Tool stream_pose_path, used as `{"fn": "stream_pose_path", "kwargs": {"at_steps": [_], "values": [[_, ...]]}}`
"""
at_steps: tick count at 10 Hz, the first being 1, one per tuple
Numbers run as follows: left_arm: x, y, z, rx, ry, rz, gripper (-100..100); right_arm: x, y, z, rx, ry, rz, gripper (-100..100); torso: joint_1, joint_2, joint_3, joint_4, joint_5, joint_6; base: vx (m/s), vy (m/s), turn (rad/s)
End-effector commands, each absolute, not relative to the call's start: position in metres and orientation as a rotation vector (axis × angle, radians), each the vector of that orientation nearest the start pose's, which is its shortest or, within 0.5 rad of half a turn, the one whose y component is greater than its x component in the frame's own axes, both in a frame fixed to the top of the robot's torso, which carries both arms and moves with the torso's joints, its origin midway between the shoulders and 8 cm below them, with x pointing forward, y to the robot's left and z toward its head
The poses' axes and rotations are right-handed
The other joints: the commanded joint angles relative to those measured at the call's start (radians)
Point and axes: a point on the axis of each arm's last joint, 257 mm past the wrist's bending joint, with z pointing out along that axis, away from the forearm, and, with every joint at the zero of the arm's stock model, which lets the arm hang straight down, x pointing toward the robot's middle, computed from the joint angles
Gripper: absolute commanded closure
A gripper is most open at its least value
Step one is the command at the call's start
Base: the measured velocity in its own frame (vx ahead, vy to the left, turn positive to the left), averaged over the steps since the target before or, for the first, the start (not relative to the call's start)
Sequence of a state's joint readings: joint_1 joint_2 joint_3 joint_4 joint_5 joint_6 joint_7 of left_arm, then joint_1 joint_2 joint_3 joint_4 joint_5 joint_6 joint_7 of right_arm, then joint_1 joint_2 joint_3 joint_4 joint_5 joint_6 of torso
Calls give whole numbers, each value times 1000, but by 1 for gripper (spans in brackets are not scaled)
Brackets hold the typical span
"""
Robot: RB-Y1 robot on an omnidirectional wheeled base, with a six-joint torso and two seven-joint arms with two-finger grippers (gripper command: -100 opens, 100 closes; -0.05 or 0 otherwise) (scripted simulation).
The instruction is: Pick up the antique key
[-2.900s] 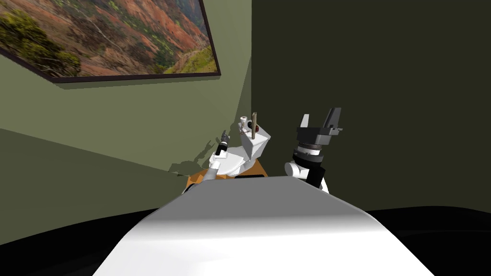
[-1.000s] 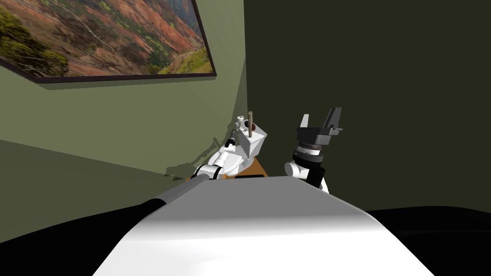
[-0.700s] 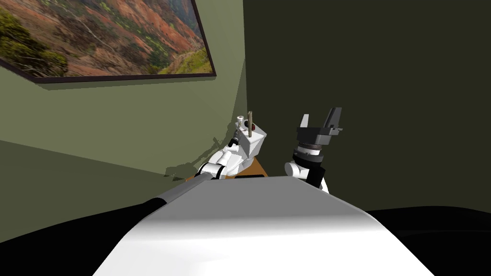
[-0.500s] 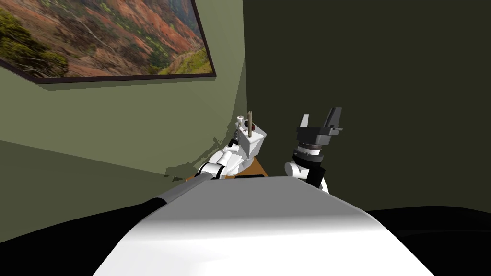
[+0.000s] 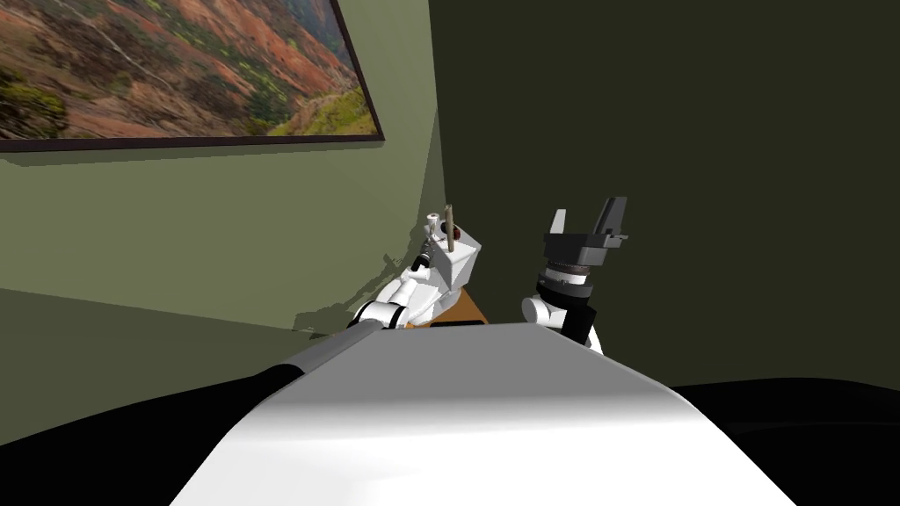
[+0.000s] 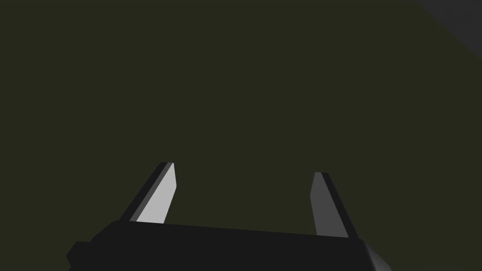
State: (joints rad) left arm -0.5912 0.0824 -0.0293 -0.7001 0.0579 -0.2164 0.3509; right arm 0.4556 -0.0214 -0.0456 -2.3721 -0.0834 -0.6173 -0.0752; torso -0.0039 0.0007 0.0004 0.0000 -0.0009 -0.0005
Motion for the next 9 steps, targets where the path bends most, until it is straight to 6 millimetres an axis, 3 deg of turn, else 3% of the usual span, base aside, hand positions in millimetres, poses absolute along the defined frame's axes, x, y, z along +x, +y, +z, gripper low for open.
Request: {"fn": "stream_pose_path", "kwargs": {"at_steps": [1, 2, 3, 4, 5, 6, 7, 8, 9], "values": [[661, 172, -268, -1440, 1246, -1445, -100, 297, -287, 97, 500, 389, 1450, 0, 0, 0, 0, 0, 0, 0, 7, -74, -49], [660, 194, -269, -1439, 1237, -1427, -100, 297, -287, 97, 500, 389, 1449, 0, 0, 0, 0, 0, 0, 0, 15, -87, -78], [660, 194, -269, -1447, 1231, -1434, -100, 297, -287, 97, 500, 389, 1450, 0, -1, -1, 0, 0, 0, 0, 6, -62, -56], [658, 216, -269, -1450, 1219, -1419, -100, 297, -287, 97, 500, 389, 1450, 0, 0, 0, 0, 0, 0, 0, 6, -61, -89], [658, 216, -269, -1454, 1216, -1423, -100, 297, -287, 97, 500, 389, 1450, 0, 0, 0, 0, 0, 0, 0, 8, -47, -61], [656, 238, -269, -1457, 1205, -1410, -100, 297, -287, 97, 500, 389, 1449, 0, 1, 0, 0, 0, 0, 0, 4, -66, -137], [656, 238, -269, -1460, 1203, -1413, -100, 297, -287, 97, 500, 389, 1450, 0, 0, 0, 0, 0, 0, 0, 8, -54, -47], [653, 258, -268, -1463, 1193, -1400, -100, 297, -287, 97, 500, 389, 1449, 0, 1, 0, 0, 0, 0, 0, 10, -60, -94], [653, 258, -268, -1466, 1191, -1402, -100, 297, -287, 97, 500, 389, 1450, 0, 1, 0, 0, 0, 0, 0, 6, -47, -56]]}}
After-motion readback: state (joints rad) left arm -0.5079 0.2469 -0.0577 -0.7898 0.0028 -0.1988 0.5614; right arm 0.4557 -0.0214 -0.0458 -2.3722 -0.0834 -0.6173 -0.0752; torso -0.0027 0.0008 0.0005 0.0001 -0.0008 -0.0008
